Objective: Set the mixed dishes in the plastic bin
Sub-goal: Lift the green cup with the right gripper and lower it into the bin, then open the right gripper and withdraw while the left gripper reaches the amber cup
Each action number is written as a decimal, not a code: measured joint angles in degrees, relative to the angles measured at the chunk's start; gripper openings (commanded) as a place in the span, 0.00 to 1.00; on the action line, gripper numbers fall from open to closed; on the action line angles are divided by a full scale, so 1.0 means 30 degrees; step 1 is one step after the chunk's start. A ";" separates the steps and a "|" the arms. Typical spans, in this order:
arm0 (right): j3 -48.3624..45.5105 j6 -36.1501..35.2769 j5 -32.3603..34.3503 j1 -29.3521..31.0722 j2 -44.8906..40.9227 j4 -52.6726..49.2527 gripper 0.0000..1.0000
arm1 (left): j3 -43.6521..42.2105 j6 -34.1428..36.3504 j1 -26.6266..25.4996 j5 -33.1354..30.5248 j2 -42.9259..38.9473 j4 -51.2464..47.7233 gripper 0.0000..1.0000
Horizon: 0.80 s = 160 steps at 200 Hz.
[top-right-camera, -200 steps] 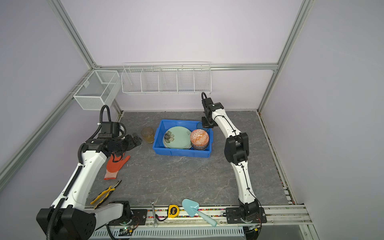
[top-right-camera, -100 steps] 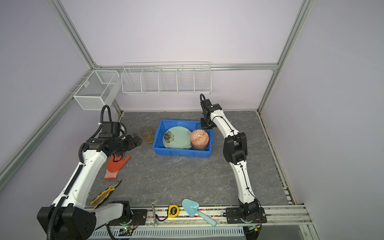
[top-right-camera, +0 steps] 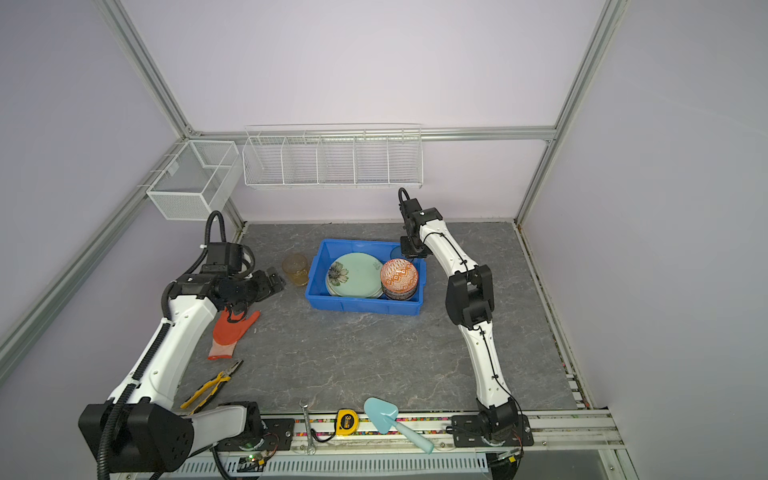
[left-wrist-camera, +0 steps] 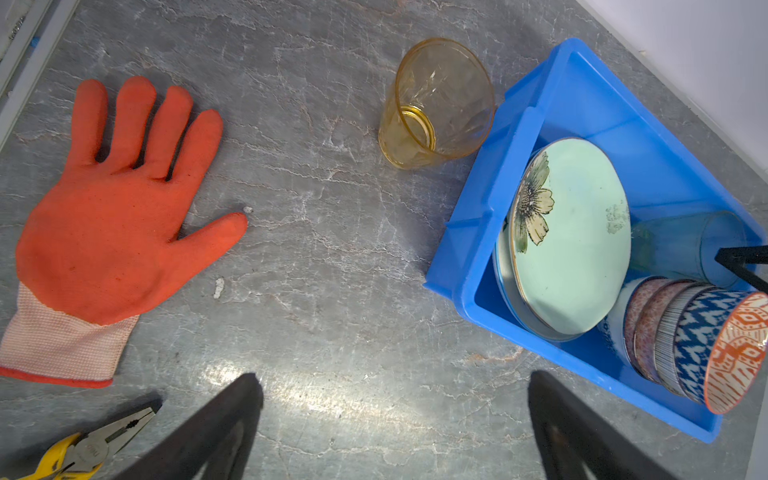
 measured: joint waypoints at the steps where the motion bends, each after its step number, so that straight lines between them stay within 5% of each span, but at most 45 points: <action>1: 0.0000 0.0000 0.0000 0.0000 -0.0007 0.0000 0.27 | 0.0000 0.0000 0.0000 -0.0007 0.0007 -0.0007 0.99; 61: 0.0000 -0.0058 0.0350 0.0000 -0.1792 0.0146 0.36 | 0.0393 -0.0087 0.0029 -0.0714 0.0240 -0.0648 1.00; 113: -0.1668 -0.0007 0.0335 0.0000 -0.5464 0.0889 0.55 | 0.1129 -0.0656 0.0277 -0.1734 0.0860 -0.0882 1.00; 146: -0.4779 0.0080 0.0357 0.0000 -0.8896 0.1814 0.73 | 0.2135 -0.1013 0.0444 -0.2069 0.2484 -0.1027 0.99; 160: -0.6149 0.0138 0.0350 0.0000 -1.0214 0.2339 0.94 | 0.2623 -0.1086 0.0444 -0.2069 0.3322 -0.1035 1.00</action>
